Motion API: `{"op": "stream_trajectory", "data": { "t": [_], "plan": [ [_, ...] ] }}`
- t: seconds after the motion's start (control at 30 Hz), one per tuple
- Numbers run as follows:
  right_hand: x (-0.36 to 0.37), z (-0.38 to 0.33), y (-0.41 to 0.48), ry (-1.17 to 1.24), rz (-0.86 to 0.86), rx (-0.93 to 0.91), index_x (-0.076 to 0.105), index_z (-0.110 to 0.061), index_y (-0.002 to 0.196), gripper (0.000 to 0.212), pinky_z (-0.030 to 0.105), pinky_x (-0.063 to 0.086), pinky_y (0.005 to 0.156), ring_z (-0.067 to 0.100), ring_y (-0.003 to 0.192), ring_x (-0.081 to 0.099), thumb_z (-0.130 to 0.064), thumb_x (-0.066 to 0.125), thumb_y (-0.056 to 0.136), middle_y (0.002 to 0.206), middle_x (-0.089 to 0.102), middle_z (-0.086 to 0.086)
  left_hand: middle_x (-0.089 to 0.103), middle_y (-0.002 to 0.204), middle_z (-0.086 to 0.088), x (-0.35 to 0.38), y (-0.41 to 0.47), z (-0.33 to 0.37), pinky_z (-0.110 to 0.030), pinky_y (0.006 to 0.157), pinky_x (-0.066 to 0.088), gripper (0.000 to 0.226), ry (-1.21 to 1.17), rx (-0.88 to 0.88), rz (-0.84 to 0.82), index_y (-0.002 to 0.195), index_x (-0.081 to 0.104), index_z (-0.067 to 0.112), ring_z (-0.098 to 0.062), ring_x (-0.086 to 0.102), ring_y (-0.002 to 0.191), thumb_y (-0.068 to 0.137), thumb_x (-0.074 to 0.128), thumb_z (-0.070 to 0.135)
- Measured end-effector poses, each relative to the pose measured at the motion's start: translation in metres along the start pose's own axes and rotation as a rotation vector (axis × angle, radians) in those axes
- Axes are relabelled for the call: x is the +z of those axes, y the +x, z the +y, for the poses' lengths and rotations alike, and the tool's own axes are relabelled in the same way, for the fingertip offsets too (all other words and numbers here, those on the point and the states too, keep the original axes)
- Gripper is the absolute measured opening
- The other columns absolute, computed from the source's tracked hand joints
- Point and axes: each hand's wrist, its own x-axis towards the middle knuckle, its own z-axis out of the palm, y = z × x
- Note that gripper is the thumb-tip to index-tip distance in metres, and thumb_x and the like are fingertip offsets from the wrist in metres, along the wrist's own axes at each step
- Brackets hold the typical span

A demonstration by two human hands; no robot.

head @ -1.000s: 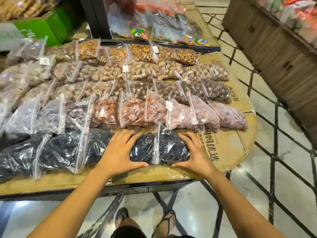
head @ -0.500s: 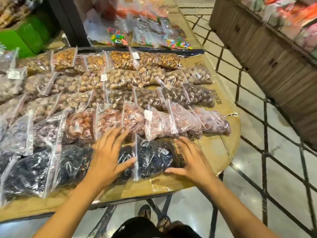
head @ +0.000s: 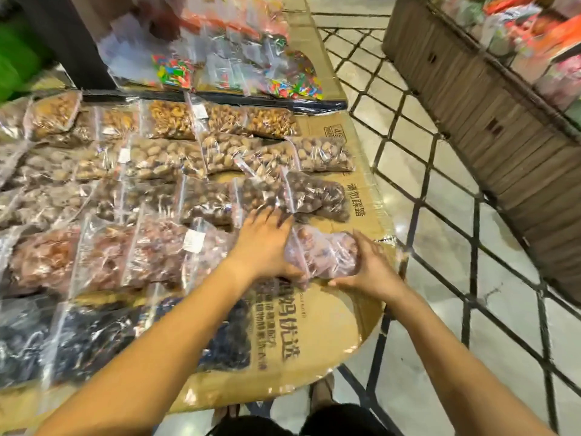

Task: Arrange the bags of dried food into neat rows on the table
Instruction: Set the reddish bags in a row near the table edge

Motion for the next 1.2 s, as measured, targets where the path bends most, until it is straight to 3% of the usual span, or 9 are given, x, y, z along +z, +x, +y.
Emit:
{"op": "stream_trajectory", "data": {
  "t": [0.17,0.3,0.47,0.6,0.7,0.77,0.93,1.1,1.2],
  "plan": [
    [-0.011,0.029,0.034,0.041,-0.186,-0.207,0.020,-0.025,0.146,0.123,0.028,0.014,0.115,0.020,0.140,0.019,-0.051,0.089,0.048,0.152,0.023,0.004,0.026,0.154,-0.011,-0.002,0.021,0.023,-0.046,0.116,0.013,0.126,-0.062,-0.138,-0.234,0.152,0.018,0.020,-0.033,0.021,0.141,0.053,0.072,0.076],
    [-0.014,0.031,0.049,0.078,-0.141,-0.384,0.043,-0.024,0.130,0.099,0.032,0.033,0.105,0.010,0.118,0.037,-0.052,0.086,0.046,0.125,0.043,-0.002,0.039,0.141,-0.009,0.007,0.006,0.022,-0.039,0.111,0.022,0.119,-0.120,-0.175,-0.089,0.151,0.020,0.017,-0.027,0.032,0.127,0.059,0.068,0.076],
    [-0.006,0.035,0.052,0.192,-0.021,-0.552,0.057,-0.018,0.116,0.080,0.013,0.032,0.095,0.002,0.106,0.043,-0.044,0.089,0.047,0.112,0.051,-0.002,0.012,0.160,-0.005,0.001,-0.016,0.031,-0.026,0.109,-0.003,0.128,-0.396,-0.239,-0.109,0.153,-0.004,0.023,-0.023,0.008,0.146,0.060,0.071,0.068],
    [0.000,0.038,0.043,0.363,0.061,-0.597,0.056,-0.015,0.114,0.076,0.008,0.029,0.097,-0.010,0.115,0.040,-0.044,0.084,0.050,0.114,0.052,0.003,0.025,0.156,0.002,-0.022,-0.011,0.041,-0.017,0.101,0.017,0.101,-0.855,-0.383,-0.024,0.152,-0.004,0.024,-0.021,0.029,0.140,0.075,0.049,0.062],
    [0.002,0.035,0.040,0.419,0.126,-0.627,0.054,-0.014,0.115,0.077,0.017,0.033,0.103,0.007,0.118,0.046,-0.040,0.088,0.051,0.118,0.050,0.005,0.070,0.110,0.010,-0.018,0.000,0.055,-0.039,0.106,0.040,0.100,-1.267,-0.504,0.219,0.150,0.028,0.016,-0.018,0.061,0.109,0.071,0.052,0.072],
    [-0.001,0.030,0.041,0.424,0.165,-0.637,0.051,-0.018,0.116,0.076,0.020,0.034,0.104,0.012,0.118,0.046,-0.038,0.087,0.052,0.119,0.049,0.004,0.071,0.074,-0.005,-0.007,0.006,0.069,-0.042,0.072,0.058,0.074,-1.294,-0.561,0.369,0.135,0.049,0.010,-0.019,0.066,0.067,0.080,0.059,0.058],
    [-0.017,0.027,0.049,0.271,-0.009,-0.565,0.039,-0.025,0.131,0.090,0.028,0.033,0.106,0.006,0.121,0.035,-0.043,0.085,0.055,0.123,0.038,-0.007,0.054,0.054,-0.002,-0.003,0.025,0.073,-0.030,0.041,0.039,0.031,-0.971,-0.551,0.604,0.086,0.066,0.016,-0.013,0.042,0.040,0.098,0.046,0.036],
    [-0.020,0.026,0.055,-0.119,-0.281,-0.505,0.012,-0.023,0.149,0.122,0.032,0.018,0.112,0.016,0.134,0.018,-0.078,0.066,0.054,0.144,0.027,0.000,0.071,0.109,-0.008,0.002,0.037,0.051,-0.038,0.091,0.052,0.039,-0.332,-0.502,0.315,0.114,0.066,0.015,-0.024,0.067,0.100,0.102,0.036,0.036],
    [-0.024,0.023,0.060,-0.120,-0.358,-0.488,0.006,-0.024,0.150,0.135,0.036,0.008,0.117,0.013,0.143,0.001,-0.090,0.054,0.043,0.156,0.011,-0.002,0.037,0.151,-0.004,0.006,0.028,0.039,-0.048,0.118,0.019,0.060,-0.339,-0.539,0.261,0.142,0.042,0.026,-0.027,0.027,0.143,0.097,0.022,0.059]
  ]
}}
